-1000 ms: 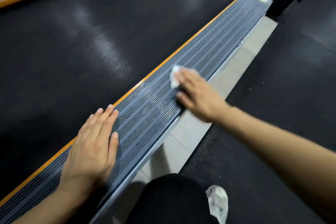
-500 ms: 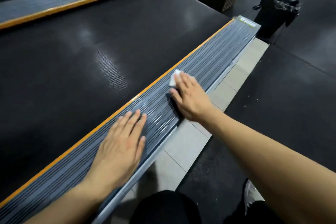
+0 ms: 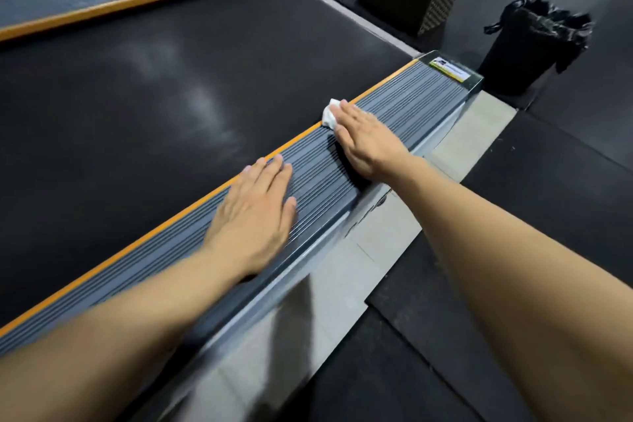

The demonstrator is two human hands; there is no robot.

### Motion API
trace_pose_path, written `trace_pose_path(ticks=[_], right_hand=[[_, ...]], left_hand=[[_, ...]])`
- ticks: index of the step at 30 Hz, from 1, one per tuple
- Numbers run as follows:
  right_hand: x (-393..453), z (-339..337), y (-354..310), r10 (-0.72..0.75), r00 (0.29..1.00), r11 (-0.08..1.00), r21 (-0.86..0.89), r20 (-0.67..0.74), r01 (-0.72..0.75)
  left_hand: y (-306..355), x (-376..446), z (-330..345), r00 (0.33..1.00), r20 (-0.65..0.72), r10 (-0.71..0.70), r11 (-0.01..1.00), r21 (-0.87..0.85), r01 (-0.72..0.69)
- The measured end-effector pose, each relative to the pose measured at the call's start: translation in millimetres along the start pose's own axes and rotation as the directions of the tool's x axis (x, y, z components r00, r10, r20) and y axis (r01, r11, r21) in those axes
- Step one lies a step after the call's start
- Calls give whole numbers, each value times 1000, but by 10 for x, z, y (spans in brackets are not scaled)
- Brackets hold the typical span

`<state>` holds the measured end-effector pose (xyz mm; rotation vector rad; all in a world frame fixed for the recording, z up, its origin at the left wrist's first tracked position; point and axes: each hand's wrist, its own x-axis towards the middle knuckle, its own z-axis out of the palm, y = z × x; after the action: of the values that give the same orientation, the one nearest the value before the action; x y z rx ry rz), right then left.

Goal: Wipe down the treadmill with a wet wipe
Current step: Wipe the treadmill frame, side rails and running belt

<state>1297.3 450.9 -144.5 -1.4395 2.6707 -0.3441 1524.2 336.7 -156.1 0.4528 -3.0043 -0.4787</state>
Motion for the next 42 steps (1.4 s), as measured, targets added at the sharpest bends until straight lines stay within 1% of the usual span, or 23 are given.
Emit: trace_pose_path(ticks=[4,7,10,13,15,16,18,20,21,22,24,26,27,28,29,31,32,34,36,38,39,40,42], right_hand=[[423,-157,1039,61,998,998,-17,-19,-61],[739,-299,1775,114,993,992,-52,-10,-115],[968,-451,2308,180,984,980,-85,16,-178],[1000,-520,2471,205,978,977,-47,-24,-206],[886,-538,2184,205,977,976,82,-61,-200],[762,-499,1945,132,989,983,140,-72,-121],[429,-323,1360,-147,987,971,177,-73,157],[179,-177,1014,-390,921,913,124,-10,388],[166,-197,1021,-433,901,896,107,1,431],[224,-254,1149,-389,921,914,124,-8,387],[394,-428,1648,-121,991,978,164,-57,129],[542,-603,2291,180,979,977,133,-91,-168],[570,-631,2512,252,965,965,94,-78,-244],[564,-605,2589,255,964,966,54,-71,-251],[547,-537,2551,225,971,974,32,-82,-223],[411,-396,2181,170,979,985,36,-111,-167],[292,-343,1911,109,988,993,61,-108,-103],[-4,-225,1278,-123,988,980,146,-94,136],[-364,-51,595,-364,930,907,210,-40,364],[-582,9,220,-527,849,836,199,32,512],[-553,-41,246,-553,832,821,191,39,537],[-470,-103,356,-526,850,839,174,23,515],[-238,-270,689,-393,918,910,121,-51,396]], left_hand=[[96,530,118,999,-30,-13,999,42,15],[71,587,178,999,-38,14,996,85,-11],[82,586,174,999,-50,7,999,50,-4],[117,612,154,999,-43,-1,1000,17,1],[102,638,162,999,-36,1,999,34,0],[101,628,165,999,-36,3,999,50,-1],[139,622,166,999,-36,-13,998,60,15],[140,608,169,999,-34,-13,996,85,16],[142,603,164,1000,-26,-13,996,87,16],[142,610,161,1000,-23,-18,996,83,20],[119,616,182,1000,-27,-7,995,96,9],[160,601,172,999,-33,-18,996,85,21],[176,605,166,999,-41,-22,996,84,25],[180,610,163,999,-45,-17,996,87,21],[182,617,157,999,-46,-12,996,89,16],[182,613,147,999,-45,-15,995,93,19],[175,604,157,999,-48,-17,994,103,21],[159,603,180,998,-51,-24,993,113,30],[145,609,193,998,-54,-28,994,102,33],[143,616,174,998,-63,-13,996,92,18],[149,616,165,998,-65,-9,996,86,14],[158,611,160,998,-66,-5,997,80,10],[169,601,152,998,-68,-8,998,69,13]])
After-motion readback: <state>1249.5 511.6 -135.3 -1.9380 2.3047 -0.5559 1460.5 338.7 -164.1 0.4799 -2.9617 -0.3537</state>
